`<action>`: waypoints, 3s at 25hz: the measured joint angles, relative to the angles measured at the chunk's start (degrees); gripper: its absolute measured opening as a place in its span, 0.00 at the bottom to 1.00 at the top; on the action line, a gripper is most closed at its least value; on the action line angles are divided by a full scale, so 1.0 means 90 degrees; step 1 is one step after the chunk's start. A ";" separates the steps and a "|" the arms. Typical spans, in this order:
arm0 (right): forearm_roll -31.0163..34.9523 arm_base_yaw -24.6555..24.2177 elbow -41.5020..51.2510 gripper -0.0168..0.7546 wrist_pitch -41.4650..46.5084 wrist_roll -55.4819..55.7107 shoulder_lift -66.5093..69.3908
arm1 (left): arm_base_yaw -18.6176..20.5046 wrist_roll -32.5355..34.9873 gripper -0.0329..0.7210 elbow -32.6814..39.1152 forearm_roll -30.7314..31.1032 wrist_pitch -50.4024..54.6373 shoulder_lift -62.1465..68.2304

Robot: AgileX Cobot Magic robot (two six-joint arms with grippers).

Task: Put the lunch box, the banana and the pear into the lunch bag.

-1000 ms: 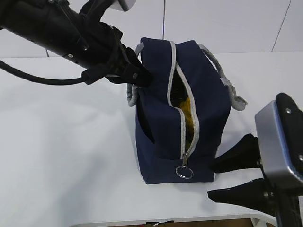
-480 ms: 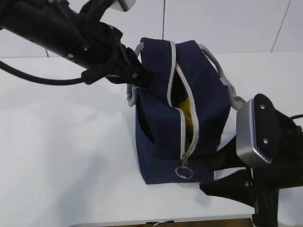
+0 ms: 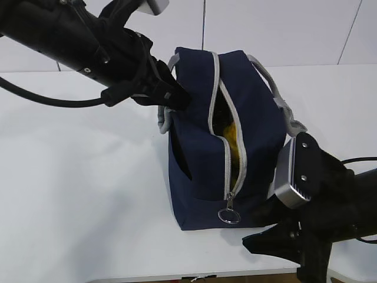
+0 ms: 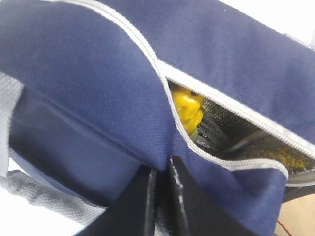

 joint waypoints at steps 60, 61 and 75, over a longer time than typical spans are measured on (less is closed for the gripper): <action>0.2796 0.0000 -0.0261 0.41 0.0532 -0.2737 0.1273 | 0.0000 0.0003 0.04 0.0000 0.0000 0.0069 0.0000; 0.2796 0.0000 -0.0261 0.40 0.0532 -0.2749 0.1273 | 0.0000 0.0003 0.04 0.0000 0.0000 0.0069 0.0000; 0.2817 0.0000 -0.0290 0.39 0.0508 -0.2788 0.1503 | 0.0000 0.0003 0.04 0.0000 0.0000 0.0213 0.0000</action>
